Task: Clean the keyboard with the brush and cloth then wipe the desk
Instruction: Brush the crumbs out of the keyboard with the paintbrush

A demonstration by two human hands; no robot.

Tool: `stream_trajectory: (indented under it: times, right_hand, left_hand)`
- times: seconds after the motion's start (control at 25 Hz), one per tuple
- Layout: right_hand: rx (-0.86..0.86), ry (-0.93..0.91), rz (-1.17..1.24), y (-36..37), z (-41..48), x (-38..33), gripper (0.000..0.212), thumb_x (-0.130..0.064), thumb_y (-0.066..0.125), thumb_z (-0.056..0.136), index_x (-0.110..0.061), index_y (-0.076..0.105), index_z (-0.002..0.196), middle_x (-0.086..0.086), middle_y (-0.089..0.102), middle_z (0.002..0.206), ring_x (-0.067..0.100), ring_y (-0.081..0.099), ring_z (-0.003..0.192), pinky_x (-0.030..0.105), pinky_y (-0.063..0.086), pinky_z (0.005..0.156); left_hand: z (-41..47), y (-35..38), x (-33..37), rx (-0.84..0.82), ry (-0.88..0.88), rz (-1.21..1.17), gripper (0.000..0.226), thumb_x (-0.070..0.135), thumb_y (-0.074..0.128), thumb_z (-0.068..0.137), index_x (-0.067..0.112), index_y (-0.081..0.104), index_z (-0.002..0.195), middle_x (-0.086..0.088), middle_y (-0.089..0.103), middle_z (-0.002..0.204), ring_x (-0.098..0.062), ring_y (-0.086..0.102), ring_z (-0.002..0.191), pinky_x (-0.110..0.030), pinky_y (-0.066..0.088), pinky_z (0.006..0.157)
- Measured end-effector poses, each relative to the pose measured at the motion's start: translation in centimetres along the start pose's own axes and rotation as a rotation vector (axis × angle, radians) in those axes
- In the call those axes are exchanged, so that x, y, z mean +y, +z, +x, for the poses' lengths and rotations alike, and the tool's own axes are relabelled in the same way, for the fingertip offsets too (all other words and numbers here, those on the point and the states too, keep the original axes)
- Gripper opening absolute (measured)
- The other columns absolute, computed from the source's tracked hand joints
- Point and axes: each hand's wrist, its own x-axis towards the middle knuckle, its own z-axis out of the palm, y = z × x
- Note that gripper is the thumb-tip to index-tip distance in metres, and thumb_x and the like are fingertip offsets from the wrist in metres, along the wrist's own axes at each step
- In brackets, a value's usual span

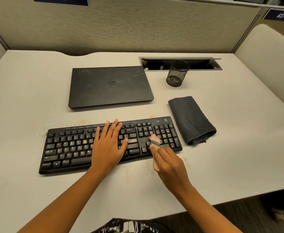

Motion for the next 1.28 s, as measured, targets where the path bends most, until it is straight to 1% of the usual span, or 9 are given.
stream_trajectory:
  times: [0.08,0.2,0.36,0.52,0.64,0.76,0.96,1.08,1.28]
  right_hand:
    - [0.019,-0.018,-0.019,0.6,1.6,0.2,0.028,-0.001,0.056,0.088,0.006,0.066,0.113,0.011,0.070,0.091,0.021,0.061,0.072,0.026,0.053,0.059]
    - [0.059,0.047,-0.014,0.8,3.5,0.1,0.026,-0.003,0.053,0.089,0.005,0.069,0.107,0.010,0.069,0.085,0.019,0.059,0.070,0.024,0.050,0.060]
    - [0.021,0.146,0.029,-1.3,1.9,-1.0,0.019,-0.002,0.063,0.082,0.002,0.071,0.099,0.007,0.067,0.073,0.016,0.056,0.058,0.021,0.047,0.049]
    - [-0.075,0.147,0.044,-3.2,-0.7,-1.7,0.029,-0.013,0.046,0.090,0.000,0.070,0.101,0.003,0.063,0.069,0.011,0.052,0.053,0.016,0.040,0.044]
    - [-0.081,0.291,0.087,-2.9,-0.3,-0.8,0.029,-0.019,0.038,0.097,-0.003,0.062,0.102,0.000,0.057,0.063,0.009,0.048,0.047,0.011,0.036,0.042]
    - [-0.063,0.396,0.081,-2.4,0.6,0.1,0.035,-0.024,0.032,0.100,-0.001,0.058,0.104,-0.002,0.053,0.060,0.008,0.045,0.045,0.017,0.040,0.036]
    - [-0.088,0.111,0.034,-2.1,1.6,-0.2,0.025,-0.019,0.045,0.096,-0.006,0.065,0.090,-0.003,0.051,0.055,0.008,0.040,0.042,0.019,0.037,0.035]
    - [-0.115,0.128,0.021,-2.1,1.8,0.2,0.025,-0.019,0.046,0.094,-0.002,0.063,0.103,-0.008,0.046,0.049,0.005,0.035,0.036,0.021,0.033,0.031]
    - [-0.158,-0.002,0.038,-2.5,1.9,0.6,0.014,-0.012,0.052,0.085,-0.009,0.066,0.087,-0.008,0.048,0.052,0.004,0.024,0.046,0.015,0.018,0.043]
  left_hand:
    - [0.0,0.0,0.0,-0.001,0.003,-0.004,0.065,0.056,0.026,0.095,0.023,0.037,0.149,0.003,0.027,0.160,-0.020,0.017,0.149,-0.046,0.008,0.122]
    - [0.0,-0.1,0.0,-0.001,0.004,-0.006,0.065,0.057,0.026,0.095,0.023,0.037,0.149,0.003,0.027,0.160,-0.020,0.017,0.149,-0.045,0.007,0.122]
    - [0.0,-0.1,0.1,0.001,0.000,-0.012,0.065,0.057,0.025,0.095,0.022,0.038,0.149,0.003,0.028,0.159,-0.020,0.018,0.149,-0.045,0.008,0.122]
    - [0.0,0.0,0.0,0.000,-0.002,-0.004,0.065,0.057,0.026,0.095,0.022,0.038,0.149,0.003,0.028,0.159,-0.020,0.018,0.149,-0.045,0.008,0.122]
    - [0.0,0.0,0.0,-0.001,-0.003,-0.001,0.065,0.056,0.026,0.095,0.022,0.038,0.149,0.003,0.028,0.159,-0.020,0.018,0.149,-0.046,0.008,0.122]
    - [0.0,-0.1,0.1,-0.002,-0.001,0.000,0.066,0.057,0.026,0.095,0.022,0.038,0.149,0.003,0.028,0.159,-0.020,0.018,0.149,-0.045,0.007,0.122]
    - [0.0,-0.1,0.1,-0.004,-0.004,0.003,0.066,0.057,0.026,0.095,0.022,0.037,0.149,0.003,0.027,0.160,-0.020,0.017,0.149,-0.044,0.006,0.122]
    - [0.0,-0.1,0.1,-0.001,-0.005,0.001,0.065,0.057,0.026,0.095,0.022,0.037,0.149,0.003,0.027,0.159,-0.019,0.017,0.149,-0.044,0.006,0.122]
    - [0.0,-0.1,0.1,0.005,-0.003,-0.005,0.065,0.057,0.027,0.095,0.022,0.037,0.149,0.004,0.027,0.159,-0.019,0.017,0.149,-0.043,0.005,0.122]
